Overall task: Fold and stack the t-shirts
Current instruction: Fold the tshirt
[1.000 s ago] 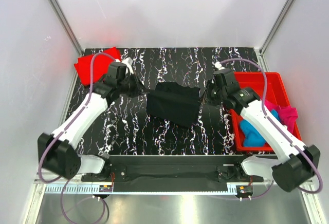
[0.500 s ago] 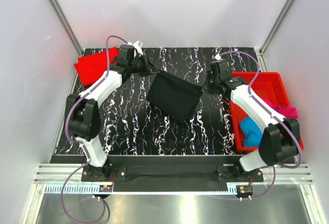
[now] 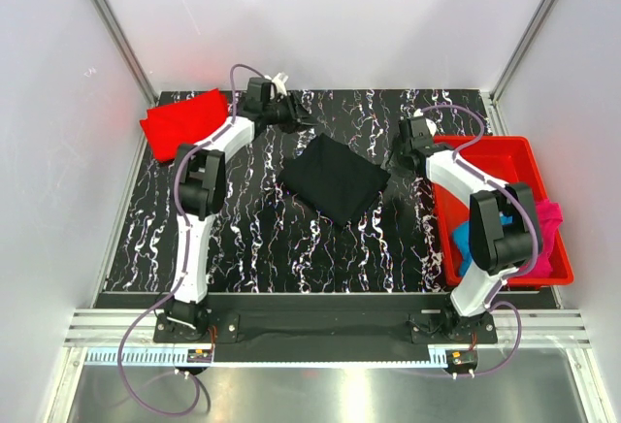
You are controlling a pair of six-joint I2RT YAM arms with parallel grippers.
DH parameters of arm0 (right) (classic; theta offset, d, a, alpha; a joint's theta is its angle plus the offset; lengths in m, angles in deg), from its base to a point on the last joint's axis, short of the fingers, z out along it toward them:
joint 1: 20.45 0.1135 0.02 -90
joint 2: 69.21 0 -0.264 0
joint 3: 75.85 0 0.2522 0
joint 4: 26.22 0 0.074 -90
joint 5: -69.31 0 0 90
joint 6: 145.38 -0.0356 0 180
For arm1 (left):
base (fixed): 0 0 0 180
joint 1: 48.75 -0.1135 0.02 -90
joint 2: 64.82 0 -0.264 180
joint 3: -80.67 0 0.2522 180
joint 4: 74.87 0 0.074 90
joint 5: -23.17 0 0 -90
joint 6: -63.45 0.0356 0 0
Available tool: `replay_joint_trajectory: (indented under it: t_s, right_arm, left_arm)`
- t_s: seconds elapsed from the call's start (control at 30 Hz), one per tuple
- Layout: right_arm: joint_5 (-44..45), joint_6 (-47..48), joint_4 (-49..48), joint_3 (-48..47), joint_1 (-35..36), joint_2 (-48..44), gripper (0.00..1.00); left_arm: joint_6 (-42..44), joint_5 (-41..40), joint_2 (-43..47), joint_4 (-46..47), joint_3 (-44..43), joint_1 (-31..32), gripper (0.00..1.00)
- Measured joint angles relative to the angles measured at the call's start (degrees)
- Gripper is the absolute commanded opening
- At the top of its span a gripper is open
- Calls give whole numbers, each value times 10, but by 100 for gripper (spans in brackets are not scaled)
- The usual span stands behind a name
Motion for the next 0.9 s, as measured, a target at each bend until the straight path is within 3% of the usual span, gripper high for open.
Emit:
replay_joint_trajectory:
  t_s: [0.07, 0.13, 0.23, 0.3, 0.43, 0.77, 0.9]
  right_arm:
    - [-6, -2, -6, 7, 0, -3, 67]
    - [-21, -2, -14, 21, 0, -12, 68]
    - [-69, 3, -14, 40, 0, -29, 66]
    - [-110, 7, -18, 49, 0, -37, 59]
    - [-191, 10, -31, 75, 0, -46, 57]
    - [-327, 7, -67, 132, 0, -46, 61]
    - [-366, -2, -103, 156, 3, -42, 61]
  left_arm:
    - [30, -6, 7, -34, 2, -8, 45]
    - [61, -26, 33, -61, 31, -15, 47]
    - [111, -75, 116, -113, 137, -24, 50]
    - [134, -107, 179, -125, 215, -28, 51]
    - [155, -136, 256, -137, 305, -27, 51]
    - [167, -144, 220, -124, 330, -22, 53]
    - [165, -129, 214, -101, 350, -22, 49]
